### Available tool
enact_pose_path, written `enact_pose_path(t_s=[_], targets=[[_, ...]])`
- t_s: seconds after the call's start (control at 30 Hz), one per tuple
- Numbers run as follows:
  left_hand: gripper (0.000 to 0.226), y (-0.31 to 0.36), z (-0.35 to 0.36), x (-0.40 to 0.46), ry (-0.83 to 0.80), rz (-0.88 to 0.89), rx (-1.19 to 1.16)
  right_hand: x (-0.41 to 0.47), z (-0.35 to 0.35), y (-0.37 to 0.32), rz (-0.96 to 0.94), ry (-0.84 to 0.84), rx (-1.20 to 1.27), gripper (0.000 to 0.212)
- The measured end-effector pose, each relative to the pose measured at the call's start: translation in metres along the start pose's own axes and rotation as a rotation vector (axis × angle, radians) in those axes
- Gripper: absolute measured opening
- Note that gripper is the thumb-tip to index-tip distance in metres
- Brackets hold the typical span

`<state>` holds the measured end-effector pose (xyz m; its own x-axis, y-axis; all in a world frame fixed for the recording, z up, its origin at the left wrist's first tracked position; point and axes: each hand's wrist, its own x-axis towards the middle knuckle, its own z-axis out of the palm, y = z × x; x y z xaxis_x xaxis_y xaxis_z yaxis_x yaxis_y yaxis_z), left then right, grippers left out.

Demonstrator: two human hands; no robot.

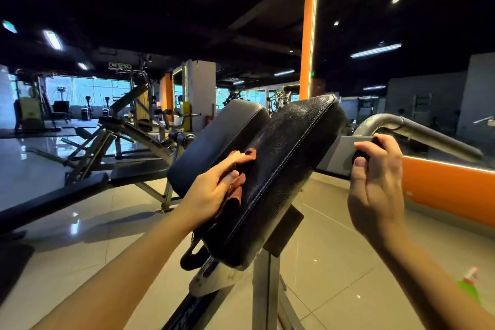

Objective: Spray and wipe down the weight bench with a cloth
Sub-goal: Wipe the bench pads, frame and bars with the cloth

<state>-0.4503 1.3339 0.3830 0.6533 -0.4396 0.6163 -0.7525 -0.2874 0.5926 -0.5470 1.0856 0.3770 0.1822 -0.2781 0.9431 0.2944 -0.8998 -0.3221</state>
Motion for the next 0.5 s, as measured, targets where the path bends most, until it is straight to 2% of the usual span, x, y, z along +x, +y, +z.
enact_pose_path(t_s=[0.1, 0.2, 0.3, 0.37, 0.5], targets=[[0.041, 0.011, 0.004, -0.044, 0.036, -0.042, -0.012, 0.001, 0.000, -0.003, 0.023, -0.006, 0.000, 0.038], [0.037, 0.024, 0.015, -0.062, 0.054, 0.116, -0.017, 0.002, 0.000, -0.005, 0.039, 0.003, 0.004, 0.038], [0.041, 0.031, 0.027, -0.045, 0.033, 0.344, 0.197, 0.000, 0.000, -0.005, 0.037, -0.002, 0.011, 0.037], [0.046, 0.037, 0.038, -0.022, 0.082, 0.464, 0.404, -0.001, 0.000, -0.004, 0.022, 0.002, 0.017, 0.035], [0.049, 0.079, 0.066, 0.038, 0.190, 0.562, 0.696, -0.002, 0.001, 0.002, -0.032, 0.009, 0.016, 0.031]])
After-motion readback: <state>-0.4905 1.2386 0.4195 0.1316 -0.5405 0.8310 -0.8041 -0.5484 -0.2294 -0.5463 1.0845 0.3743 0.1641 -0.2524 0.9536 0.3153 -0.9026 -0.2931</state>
